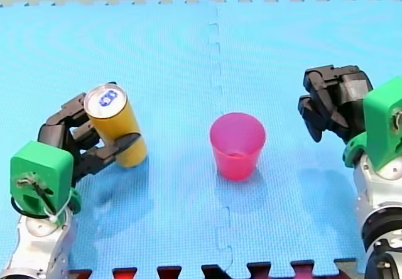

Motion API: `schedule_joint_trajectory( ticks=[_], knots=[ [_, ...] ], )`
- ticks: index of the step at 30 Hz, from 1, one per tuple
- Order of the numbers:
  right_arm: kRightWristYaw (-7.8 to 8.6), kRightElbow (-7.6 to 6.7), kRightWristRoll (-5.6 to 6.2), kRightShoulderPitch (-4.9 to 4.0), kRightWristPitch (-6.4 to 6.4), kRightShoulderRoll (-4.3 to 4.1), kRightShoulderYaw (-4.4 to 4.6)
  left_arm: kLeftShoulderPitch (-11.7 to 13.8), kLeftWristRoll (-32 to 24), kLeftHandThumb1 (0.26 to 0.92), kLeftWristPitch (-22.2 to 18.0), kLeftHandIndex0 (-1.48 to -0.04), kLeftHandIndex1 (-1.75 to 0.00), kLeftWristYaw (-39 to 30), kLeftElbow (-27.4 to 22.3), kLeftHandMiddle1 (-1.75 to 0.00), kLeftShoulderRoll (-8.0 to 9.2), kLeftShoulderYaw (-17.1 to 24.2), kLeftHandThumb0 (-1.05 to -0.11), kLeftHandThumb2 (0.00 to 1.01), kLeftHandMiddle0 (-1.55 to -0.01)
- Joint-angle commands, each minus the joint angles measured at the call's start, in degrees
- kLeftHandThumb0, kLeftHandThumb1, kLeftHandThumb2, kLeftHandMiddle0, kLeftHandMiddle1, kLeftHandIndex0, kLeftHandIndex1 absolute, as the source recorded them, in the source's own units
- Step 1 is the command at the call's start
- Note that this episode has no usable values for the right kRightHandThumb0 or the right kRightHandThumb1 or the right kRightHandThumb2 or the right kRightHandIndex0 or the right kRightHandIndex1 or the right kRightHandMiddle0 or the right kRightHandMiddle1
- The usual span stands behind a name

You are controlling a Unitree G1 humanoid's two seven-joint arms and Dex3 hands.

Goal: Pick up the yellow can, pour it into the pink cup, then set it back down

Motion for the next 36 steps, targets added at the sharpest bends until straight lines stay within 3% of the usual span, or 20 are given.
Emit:
schedule_joint_trajectory(
  ticks=[1, 12, 14, 18, 29, 36],
  knots=[
    [0.01, 0.09, 0.00, -0.28, 0.24, -0.40, -0.09, 0.0, 1.1, 0.831, -1.1, -1.17, 0.00, 1.0, 0.3, -0.01, 0.48, -0.5, -0.386, 0.00, -1.30],
    [0.08, 0.12, -0.17, -0.12, 0.15, -0.91, 0.01, 0.7, 5.3, 0.836, -2.0, -1.15, 0.00, 5.5, 0.1, 0.00, 0.85, -2.4, -0.380, 0.00, -1.28],
    [-0.62, 0.11, -0.63, -0.11, 0.14, -1.10, 0.32, 0.5, 5.6, 0.838, -2.0, -1.15, 0.00, 6.0, 0.3, 0.00, 0.80, -2.6, -0.379, 0.00, -1.28],
    [-1.64, 0.09, -1.36, -0.06, -0.04, -1.28, 0.75, -0.6, 5.7, 0.840, -3.2, -1.15, 0.00, 6.9, 3.5, 0.00, 0.74, -2.6, -0.376, 0.00, -1.28],
    [-2.76, 0.17, -2.01, -0.18, -0.29, -2.04, 0.97, -3.6, 4.9, 0.845, -5.4, -1.14, 0.00, 8.4, 10.9, 0.00, -0.32, -2.2, -0.376, 0.00, -1.27],
    [-2.62, 0.23, -2.19, -0.39, -0.27, -2.74, 0.98, -5.2, 0.6, 0.846, -7.1, -1.15, 0.00, 3.5, 14.6, 0.00, -1.37, -0.2, -0.377, 0.00, -1.27]
  ],
)
